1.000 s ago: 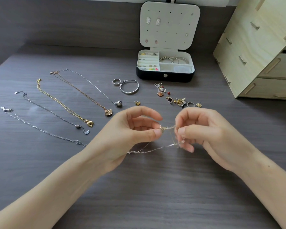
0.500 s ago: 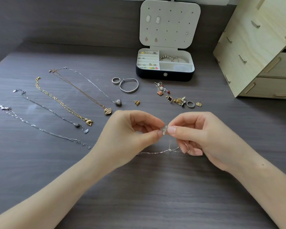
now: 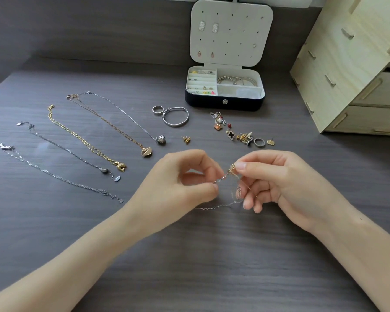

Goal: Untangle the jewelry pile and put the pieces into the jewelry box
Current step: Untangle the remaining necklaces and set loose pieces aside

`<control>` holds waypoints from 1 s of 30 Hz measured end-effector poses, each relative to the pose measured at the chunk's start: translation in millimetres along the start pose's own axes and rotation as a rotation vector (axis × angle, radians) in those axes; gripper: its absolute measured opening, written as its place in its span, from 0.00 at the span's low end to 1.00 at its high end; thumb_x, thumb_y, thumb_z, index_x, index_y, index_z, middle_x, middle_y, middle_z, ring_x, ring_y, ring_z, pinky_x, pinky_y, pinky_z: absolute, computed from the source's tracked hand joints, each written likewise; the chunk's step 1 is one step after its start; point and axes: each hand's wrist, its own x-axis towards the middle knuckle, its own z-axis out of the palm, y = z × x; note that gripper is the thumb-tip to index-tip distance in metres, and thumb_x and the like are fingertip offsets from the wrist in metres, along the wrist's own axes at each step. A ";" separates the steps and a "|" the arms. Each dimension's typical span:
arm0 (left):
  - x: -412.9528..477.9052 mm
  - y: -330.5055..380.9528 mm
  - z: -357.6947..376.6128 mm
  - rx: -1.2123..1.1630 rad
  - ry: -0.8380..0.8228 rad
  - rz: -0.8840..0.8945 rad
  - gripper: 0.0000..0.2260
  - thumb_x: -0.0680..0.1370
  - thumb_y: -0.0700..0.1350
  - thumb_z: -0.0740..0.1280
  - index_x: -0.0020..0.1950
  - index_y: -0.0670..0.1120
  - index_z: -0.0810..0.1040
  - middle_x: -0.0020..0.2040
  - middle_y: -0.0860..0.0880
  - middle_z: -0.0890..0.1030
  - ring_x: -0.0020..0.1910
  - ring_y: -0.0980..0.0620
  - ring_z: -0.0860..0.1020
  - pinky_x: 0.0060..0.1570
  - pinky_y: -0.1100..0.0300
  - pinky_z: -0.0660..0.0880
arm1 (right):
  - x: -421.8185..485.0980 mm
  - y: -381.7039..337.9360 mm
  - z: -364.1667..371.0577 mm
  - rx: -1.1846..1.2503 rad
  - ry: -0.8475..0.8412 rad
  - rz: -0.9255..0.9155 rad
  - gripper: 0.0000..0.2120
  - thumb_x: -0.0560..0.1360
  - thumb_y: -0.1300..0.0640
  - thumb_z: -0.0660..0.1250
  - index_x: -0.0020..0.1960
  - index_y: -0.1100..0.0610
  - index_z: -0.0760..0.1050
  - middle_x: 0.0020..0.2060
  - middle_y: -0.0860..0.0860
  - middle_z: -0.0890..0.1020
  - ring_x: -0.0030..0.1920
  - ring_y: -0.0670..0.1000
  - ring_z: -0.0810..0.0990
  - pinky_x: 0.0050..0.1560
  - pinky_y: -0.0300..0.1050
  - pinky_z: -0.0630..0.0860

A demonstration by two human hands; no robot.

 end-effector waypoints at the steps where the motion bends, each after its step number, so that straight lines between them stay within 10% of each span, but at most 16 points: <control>1: 0.2 1.1 0.7 -0.102 -0.024 -0.034 0.04 0.62 0.42 0.69 0.31 0.48 0.74 0.42 0.50 0.83 0.43 0.52 0.79 0.44 0.61 0.75 | -0.2 0.4 0.4 0.011 -0.015 0.008 0.06 0.63 0.55 0.68 0.36 0.58 0.78 0.25 0.58 0.77 0.21 0.52 0.74 0.21 0.37 0.69; 9: 3.1 8.8 1.5 -0.538 -0.010 -0.193 0.07 0.61 0.34 0.58 0.27 0.44 0.70 0.40 0.35 0.81 0.36 0.45 0.79 0.41 0.55 0.80 | -2.1 -1.1 1.7 0.079 -0.038 -0.019 0.06 0.62 0.54 0.68 0.37 0.56 0.78 0.20 0.57 0.74 0.16 0.50 0.68 0.18 0.36 0.64; 17: 0.5 11.4 1.4 -0.319 0.010 -0.161 0.05 0.64 0.37 0.65 0.32 0.46 0.71 0.27 0.47 0.68 0.27 0.53 0.63 0.30 0.61 0.55 | -6.0 -0.6 6.2 -0.098 0.022 -0.207 0.08 0.65 0.52 0.68 0.37 0.56 0.79 0.20 0.56 0.75 0.16 0.52 0.69 0.19 0.39 0.66; 25: -2.3 9.7 6.5 -0.134 0.023 -0.118 0.13 0.60 0.55 0.75 0.39 0.49 0.84 0.40 0.44 0.71 0.39 0.48 0.64 0.41 0.52 0.55 | -7.7 1.5 5.2 -0.313 0.094 -0.350 0.06 0.73 0.56 0.68 0.39 0.54 0.81 0.20 0.57 0.75 0.18 0.50 0.68 0.20 0.36 0.65; 30: -1.3 1.2 6.1 -0.120 0.018 -0.137 0.09 0.66 0.50 0.77 0.42 0.46 0.85 0.34 0.42 0.80 0.34 0.58 0.73 0.38 0.66 0.66 | -9.5 0.5 5.2 -0.383 0.102 -0.402 0.05 0.74 0.58 0.68 0.40 0.56 0.81 0.19 0.57 0.73 0.17 0.46 0.66 0.21 0.33 0.63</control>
